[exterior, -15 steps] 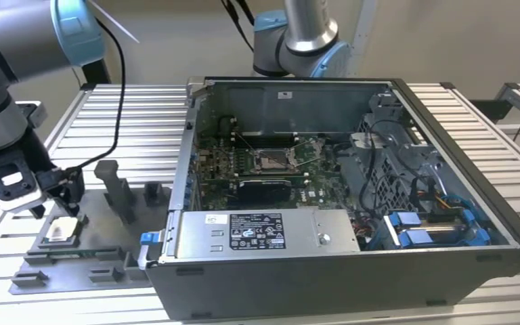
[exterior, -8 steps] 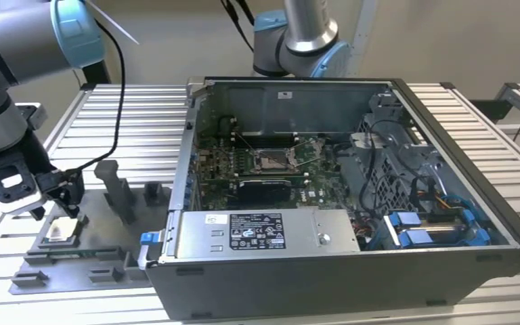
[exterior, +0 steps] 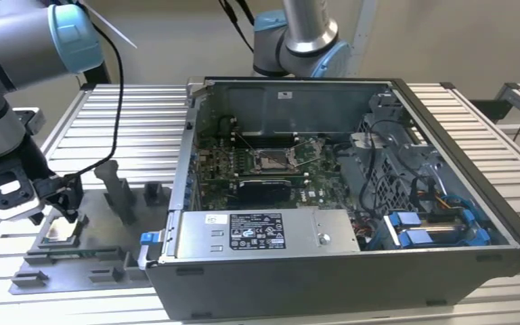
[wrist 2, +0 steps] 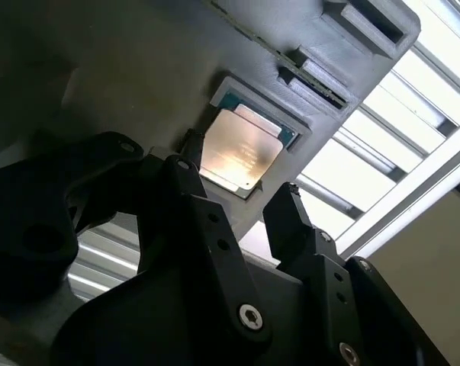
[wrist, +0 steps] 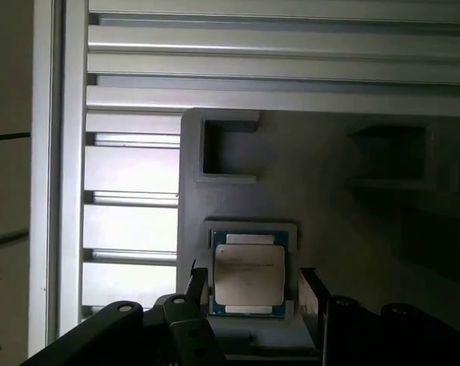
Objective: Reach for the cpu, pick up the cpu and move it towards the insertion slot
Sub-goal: 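Pick up the cpu and move it towards the insertion slot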
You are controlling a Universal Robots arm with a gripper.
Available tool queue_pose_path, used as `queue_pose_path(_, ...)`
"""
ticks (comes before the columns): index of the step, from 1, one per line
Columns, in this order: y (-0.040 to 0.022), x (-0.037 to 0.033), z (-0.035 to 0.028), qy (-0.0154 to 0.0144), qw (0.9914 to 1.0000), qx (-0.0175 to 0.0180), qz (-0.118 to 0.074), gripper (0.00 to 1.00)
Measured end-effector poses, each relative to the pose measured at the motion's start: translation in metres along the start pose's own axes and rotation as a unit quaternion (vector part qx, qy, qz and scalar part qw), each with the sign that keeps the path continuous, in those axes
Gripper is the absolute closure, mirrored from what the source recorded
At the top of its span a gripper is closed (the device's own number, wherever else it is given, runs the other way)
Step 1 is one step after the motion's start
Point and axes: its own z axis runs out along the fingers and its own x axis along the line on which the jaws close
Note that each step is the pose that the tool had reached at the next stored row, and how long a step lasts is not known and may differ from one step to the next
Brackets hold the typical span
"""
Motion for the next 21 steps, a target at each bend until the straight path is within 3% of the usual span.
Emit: queue_pose_path(21, -0.0051, 0.001, 0.0168, 0.0, 1.0, 0.0, 0.0, 0.0)
